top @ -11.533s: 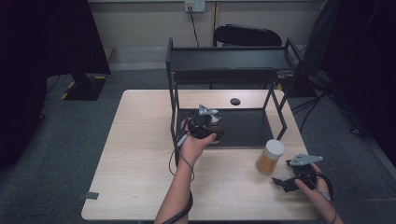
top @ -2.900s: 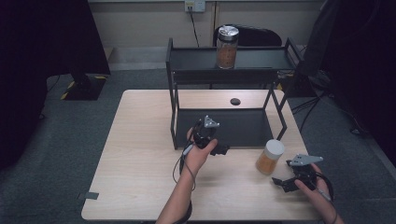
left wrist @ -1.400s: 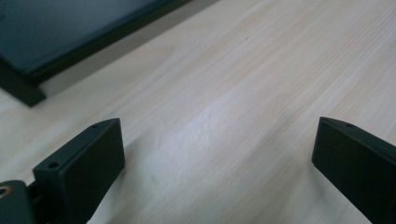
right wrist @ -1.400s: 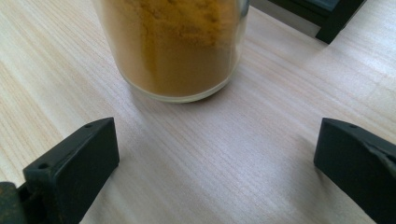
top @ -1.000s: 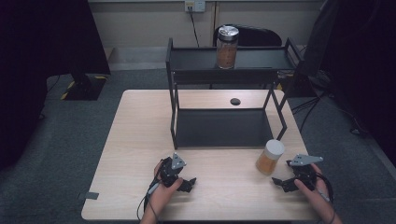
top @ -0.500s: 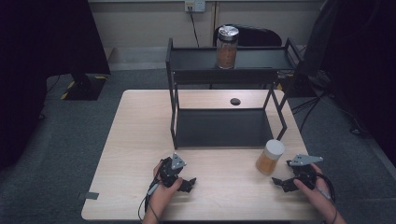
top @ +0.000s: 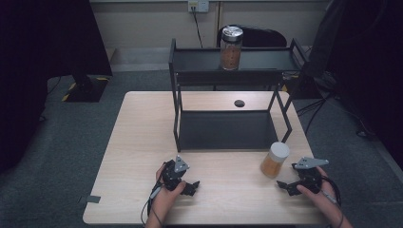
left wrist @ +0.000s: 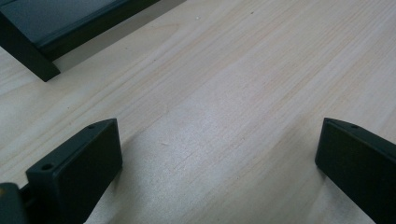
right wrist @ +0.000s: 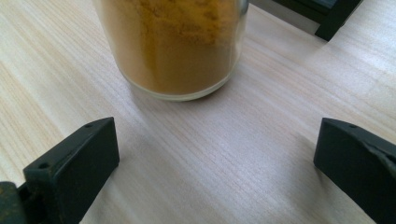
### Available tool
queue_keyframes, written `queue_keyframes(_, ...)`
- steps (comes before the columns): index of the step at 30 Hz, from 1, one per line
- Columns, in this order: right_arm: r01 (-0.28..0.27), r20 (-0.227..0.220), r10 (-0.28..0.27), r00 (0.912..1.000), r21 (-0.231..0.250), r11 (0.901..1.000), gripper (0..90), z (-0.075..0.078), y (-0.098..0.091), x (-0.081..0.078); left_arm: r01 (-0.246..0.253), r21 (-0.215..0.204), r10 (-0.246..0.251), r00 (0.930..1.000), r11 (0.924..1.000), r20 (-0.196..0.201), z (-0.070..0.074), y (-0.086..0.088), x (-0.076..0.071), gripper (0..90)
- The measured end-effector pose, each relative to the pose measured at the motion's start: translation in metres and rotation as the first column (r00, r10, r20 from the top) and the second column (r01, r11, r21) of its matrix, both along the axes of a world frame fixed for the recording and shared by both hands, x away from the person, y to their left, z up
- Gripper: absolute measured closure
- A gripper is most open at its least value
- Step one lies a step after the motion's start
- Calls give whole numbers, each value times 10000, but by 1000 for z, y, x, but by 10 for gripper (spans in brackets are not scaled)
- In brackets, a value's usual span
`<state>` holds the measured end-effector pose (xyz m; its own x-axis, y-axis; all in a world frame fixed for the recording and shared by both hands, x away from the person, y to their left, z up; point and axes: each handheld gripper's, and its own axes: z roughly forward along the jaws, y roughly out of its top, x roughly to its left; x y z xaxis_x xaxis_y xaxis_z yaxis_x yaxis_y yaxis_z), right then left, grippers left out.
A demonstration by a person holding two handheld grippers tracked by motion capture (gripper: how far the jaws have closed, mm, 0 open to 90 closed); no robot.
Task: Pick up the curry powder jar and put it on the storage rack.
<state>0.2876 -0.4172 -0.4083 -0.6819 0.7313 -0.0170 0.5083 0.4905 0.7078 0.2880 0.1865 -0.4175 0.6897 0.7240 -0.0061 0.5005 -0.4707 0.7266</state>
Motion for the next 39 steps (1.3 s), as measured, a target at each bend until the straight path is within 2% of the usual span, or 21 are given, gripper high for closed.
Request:
queue_keyframes(8, -174, -97, 173, 9998, -144, 9997, 15, 7, 2, 2, -8, -10, 8, 10000, 10000, 2, 0, 0, 0, 1)
queue_keyframes(13, -265, 61, 266, 9996, -183, 9995, 15, 15, 3, 3, -14, -20, 14, 10000, 10000, 8, 0, 0, 0, 1)
queue_keyframes(19, -261, 61, 260, 9996, 116, 9996, 15, 18, 0, 5, -13, -20, 13, 10000, 10000, 7, 0, 0, 0, 0)
queue_keyframes(36, -458, 563, 413, 9976, 809, 9957, 12, 38, 4, 14, -20, -23, 20, 10000, 10000, 9, 0, 0, 0, 0)
queue_keyframes(39, -579, 575, 518, 9970, 1095, 9923, 12, 39, 4, 16, -19, -22, 19, 10000, 10000, 9, 0, 0, 0, 0)
